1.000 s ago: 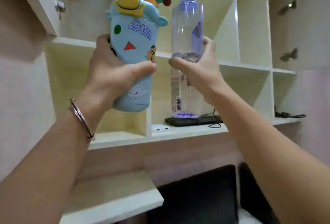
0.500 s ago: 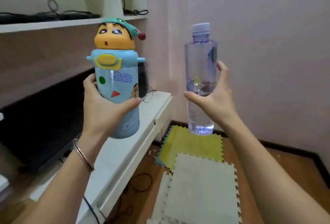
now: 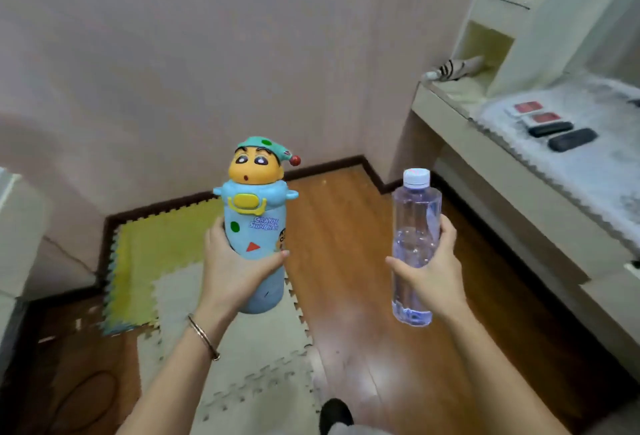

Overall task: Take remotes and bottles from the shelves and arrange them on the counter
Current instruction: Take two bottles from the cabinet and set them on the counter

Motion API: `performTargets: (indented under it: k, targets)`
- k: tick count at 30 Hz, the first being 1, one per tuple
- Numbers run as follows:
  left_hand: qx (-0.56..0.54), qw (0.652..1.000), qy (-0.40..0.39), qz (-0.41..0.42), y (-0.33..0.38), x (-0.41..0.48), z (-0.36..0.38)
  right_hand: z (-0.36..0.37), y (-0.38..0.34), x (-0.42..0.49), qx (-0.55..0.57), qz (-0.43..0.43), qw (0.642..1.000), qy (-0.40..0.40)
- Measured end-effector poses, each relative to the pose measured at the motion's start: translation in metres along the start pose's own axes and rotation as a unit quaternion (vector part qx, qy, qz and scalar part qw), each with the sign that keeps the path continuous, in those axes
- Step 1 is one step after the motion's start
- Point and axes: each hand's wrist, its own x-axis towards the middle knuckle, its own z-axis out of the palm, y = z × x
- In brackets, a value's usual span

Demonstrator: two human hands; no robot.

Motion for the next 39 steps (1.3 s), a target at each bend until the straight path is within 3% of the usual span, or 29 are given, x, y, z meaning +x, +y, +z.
performTargets:
  k: [4, 13, 27, 33, 39]
  targets:
    - [0.024, 0.994, -0.102, -0.008, -0.012, 0.017, 0.082, -0.042, 0.048, 0.017, 0.006, 0.065, 0.996, 0.063]
    - [0.068, 0.97, -0.231, 0.017, -0.008, 0.068, 0.193, -0.084, 0.098, 0.041, 0.015, 0.193, 0.966, 0.17]
    - [0.071, 0.941, -0.322, 0.077, 0.041, 0.273, 0.359, -0.112, 0.11, 0.253, 0.035, 0.241, 0.929, 0.278]
    - [0.097, 0.907, -0.396, 0.103, 0.075, 0.31, 0.452, -0.144, 0.118, 0.292, 0.056, 0.279, 0.895, 0.344]
    - [0.062, 0.857, -0.497, 0.124, 0.119, 0.277, 0.559, -0.196, 0.162, 0.296, 0.056, 0.333, 0.844, 0.417]
